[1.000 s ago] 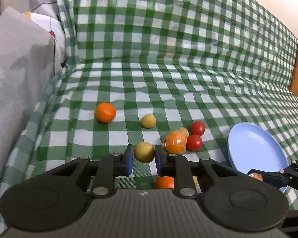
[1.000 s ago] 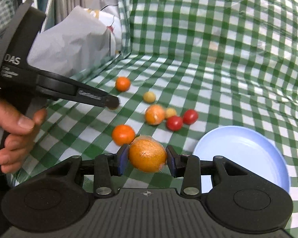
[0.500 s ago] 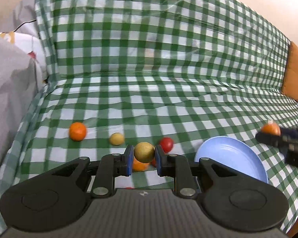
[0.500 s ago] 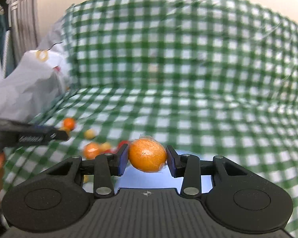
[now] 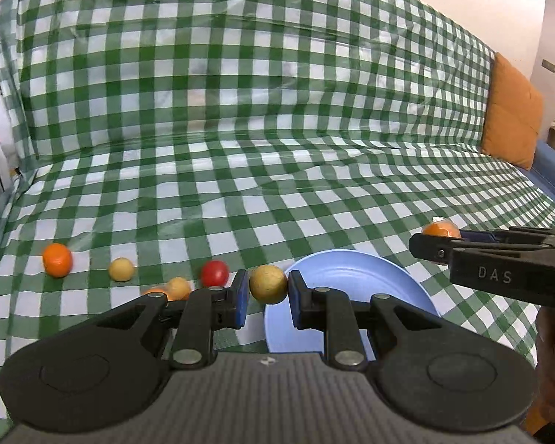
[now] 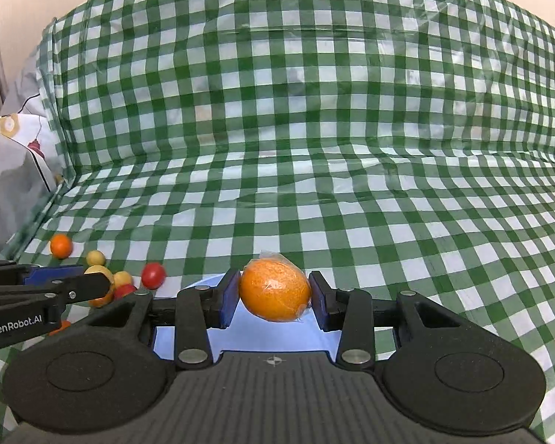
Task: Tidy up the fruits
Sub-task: 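Carry the netted orange with the right tool while the left tool carries the yellow plum over the plate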
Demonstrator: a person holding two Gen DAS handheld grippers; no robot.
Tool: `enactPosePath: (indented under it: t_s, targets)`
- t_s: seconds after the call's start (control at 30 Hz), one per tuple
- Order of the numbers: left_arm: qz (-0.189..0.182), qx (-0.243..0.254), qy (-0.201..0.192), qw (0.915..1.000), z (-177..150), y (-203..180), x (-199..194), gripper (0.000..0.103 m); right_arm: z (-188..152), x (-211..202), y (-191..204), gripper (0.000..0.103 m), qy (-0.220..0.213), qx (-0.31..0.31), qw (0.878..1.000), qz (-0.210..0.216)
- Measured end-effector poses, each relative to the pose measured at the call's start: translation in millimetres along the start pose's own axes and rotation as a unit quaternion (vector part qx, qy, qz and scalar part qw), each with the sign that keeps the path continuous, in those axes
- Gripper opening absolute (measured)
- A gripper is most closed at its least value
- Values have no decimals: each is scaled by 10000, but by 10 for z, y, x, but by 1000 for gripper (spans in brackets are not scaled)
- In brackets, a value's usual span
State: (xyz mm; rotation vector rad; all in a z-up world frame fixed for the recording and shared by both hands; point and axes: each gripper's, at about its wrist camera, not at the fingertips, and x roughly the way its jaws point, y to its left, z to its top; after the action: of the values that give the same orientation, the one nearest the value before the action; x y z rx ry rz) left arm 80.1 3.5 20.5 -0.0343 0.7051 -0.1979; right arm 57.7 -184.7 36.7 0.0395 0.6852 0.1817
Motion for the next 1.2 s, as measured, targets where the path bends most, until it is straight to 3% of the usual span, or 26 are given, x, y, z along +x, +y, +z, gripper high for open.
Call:
enactPosePath:
  t_s: [1.2]
  targets:
    - [-339, 278, 13, 9990, -15, -320, 173, 25, -10, 111, 5, 42, 61, -40, 9997, -221]
